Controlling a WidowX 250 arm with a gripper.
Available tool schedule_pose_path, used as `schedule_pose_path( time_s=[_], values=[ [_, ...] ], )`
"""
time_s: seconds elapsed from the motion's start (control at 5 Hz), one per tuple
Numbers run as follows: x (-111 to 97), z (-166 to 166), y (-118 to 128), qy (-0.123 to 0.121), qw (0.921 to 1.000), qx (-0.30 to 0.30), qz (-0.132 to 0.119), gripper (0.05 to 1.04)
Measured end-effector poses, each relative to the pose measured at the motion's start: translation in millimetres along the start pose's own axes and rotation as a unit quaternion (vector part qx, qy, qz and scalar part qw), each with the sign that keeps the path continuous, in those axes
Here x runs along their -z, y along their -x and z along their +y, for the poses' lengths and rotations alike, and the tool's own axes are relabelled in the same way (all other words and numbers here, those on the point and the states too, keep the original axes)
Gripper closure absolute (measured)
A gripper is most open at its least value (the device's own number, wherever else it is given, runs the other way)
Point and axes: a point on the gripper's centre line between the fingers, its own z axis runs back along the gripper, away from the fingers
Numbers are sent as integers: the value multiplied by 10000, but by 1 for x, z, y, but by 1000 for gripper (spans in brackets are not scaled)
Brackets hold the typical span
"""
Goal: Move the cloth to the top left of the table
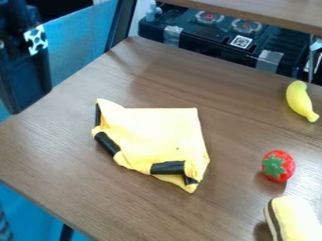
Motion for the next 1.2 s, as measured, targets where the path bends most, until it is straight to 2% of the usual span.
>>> schedule_pose_path(
  time_s=[0.2,0.4,0.6,0.8,1.0,1.2],
  values=[
    [5,0,1,9,10000,76,-14,84],
    [56,9,-12,-129,9898,1309,-542,84],
    [108,21,-24,-633,9657,2418,-706,84],
    [155,29,-36,-1310,9160,3513,-1425,84],
    [191,31,-51,-1587,8937,3931,-1471,84],
    [204,23,-69,-2088,8856,3746,-1784,84]
  ],
)
